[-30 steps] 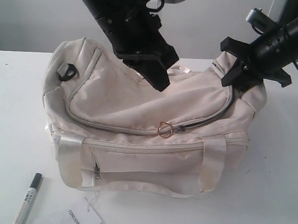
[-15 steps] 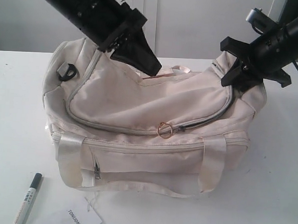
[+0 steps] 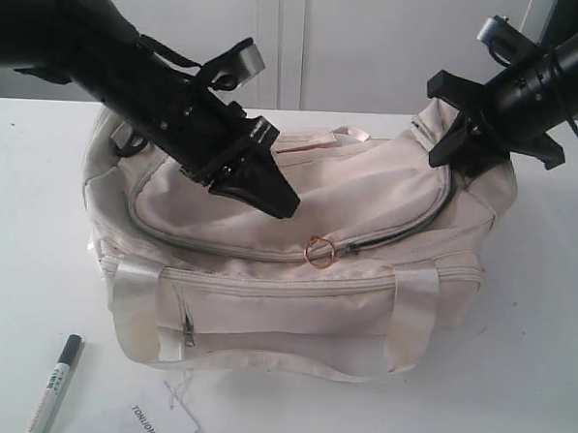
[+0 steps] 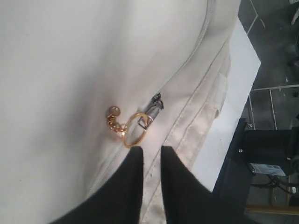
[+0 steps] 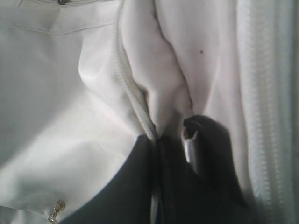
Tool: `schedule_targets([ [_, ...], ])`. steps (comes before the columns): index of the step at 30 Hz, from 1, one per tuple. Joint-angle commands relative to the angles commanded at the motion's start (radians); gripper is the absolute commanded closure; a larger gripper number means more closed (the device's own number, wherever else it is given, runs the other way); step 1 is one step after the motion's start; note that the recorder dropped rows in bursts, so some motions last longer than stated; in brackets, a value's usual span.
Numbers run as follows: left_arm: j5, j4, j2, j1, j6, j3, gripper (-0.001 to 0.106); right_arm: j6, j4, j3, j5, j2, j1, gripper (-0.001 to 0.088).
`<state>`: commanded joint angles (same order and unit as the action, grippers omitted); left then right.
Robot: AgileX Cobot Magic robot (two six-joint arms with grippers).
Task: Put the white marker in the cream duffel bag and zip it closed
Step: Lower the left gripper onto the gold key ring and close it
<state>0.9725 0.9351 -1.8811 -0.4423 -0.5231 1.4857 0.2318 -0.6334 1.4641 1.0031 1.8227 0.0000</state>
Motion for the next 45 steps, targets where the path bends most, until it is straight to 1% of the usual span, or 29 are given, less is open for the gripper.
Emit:
schedule_targets([
  [1,0.000,0.007,-0.006,-0.002,-0.003,-0.002,0.064,0.000,0.000,0.000,0.000,0.000,0.000,0.0868],
  [3,0.000,0.031,-0.016,-0.003,-0.012,-0.008,0.058,0.000,0.000,0.000,0.000,0.000,0.000,0.0868],
  [6,-0.013,0.038,-0.027,-0.020,-0.031,-0.010,0.054,0.000,0.000,0.000,-0.002,0.000,0.000,0.0868],
  [11,-0.040,0.039,-0.052,-0.044,-0.033,-0.010,0.054,0.000,0.000,0.000,-0.004,0.000,0.000,0.0868],
  [16,-0.046,0.038,-0.084,-0.047,-0.035,-0.010,0.054,0.000,0.000,0.000,-0.002,0.000,0.000,0.0868],
  [22,-0.032,0.050,-0.098,-0.048,-0.035,-0.010,0.054,0.000,0.000,0.000,-0.002,0.000,0.000,0.0868],
  [28,0.015,0.081,-0.098,-0.051,-0.054,-0.010,0.054,0.000,0.000,0.000,-0.007,0.000,0.000,0.0868],
  [31,0.013,0.082,-0.098,-0.067,-0.056,-0.010,0.054,0.000,-0.002,0.000,-0.007,0.000,0.000,0.0868],
  [38,-0.068,0.043,-0.098,-0.113,-0.049,-0.010,0.054,0.000,-0.001,0.000,-0.001,0.000,0.000,0.0868],
  [45,-0.093,0.023,-0.098,-0.116,-0.024,-0.010,0.054,0.000,-0.001,0.000,0.001,0.000,0.000,0.0868],
])
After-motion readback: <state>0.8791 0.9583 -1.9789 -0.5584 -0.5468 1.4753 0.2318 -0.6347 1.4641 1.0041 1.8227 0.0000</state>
